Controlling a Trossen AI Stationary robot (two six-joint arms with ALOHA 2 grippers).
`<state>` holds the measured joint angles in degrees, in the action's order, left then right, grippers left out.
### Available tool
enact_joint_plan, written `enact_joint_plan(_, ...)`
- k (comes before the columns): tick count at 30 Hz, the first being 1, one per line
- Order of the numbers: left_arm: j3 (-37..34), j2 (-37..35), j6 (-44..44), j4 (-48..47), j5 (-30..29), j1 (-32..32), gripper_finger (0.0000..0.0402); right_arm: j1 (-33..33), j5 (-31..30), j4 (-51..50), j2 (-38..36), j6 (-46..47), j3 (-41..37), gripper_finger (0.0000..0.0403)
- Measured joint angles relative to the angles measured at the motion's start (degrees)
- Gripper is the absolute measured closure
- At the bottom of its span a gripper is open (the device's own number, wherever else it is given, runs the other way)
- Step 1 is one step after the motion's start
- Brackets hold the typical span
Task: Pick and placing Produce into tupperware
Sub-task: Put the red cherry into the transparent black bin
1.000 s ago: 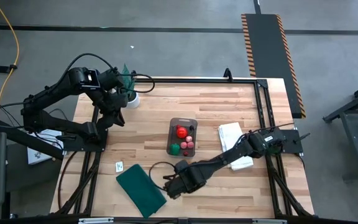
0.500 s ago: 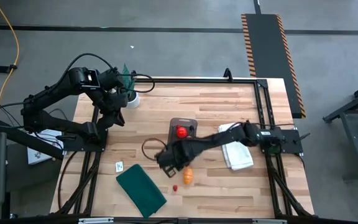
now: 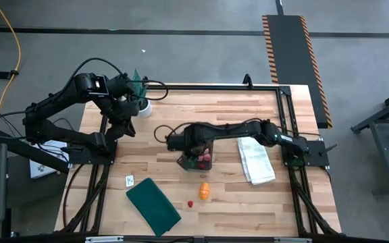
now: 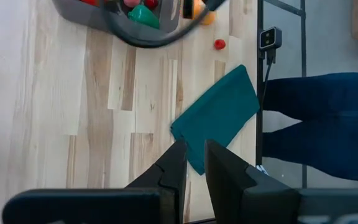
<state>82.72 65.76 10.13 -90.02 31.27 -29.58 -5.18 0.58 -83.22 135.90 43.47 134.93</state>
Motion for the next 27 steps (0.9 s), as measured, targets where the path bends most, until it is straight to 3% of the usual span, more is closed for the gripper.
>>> enact_joint_plan(18, 0.0, 0.0, 0.0, 0.0, -3.5, 0.0, 0.0356, 5.4, 2.7, 1.0, 0.0, -15.1, -0.2, 0.0328)
enact_joint_plan(27, 0.0, 0.0, 0.0, 0.0, -3.5, 0.0, 0.0356, 6.3, 4.2, 4.3, 0.0, -15.6, -5.1, 0.0328)
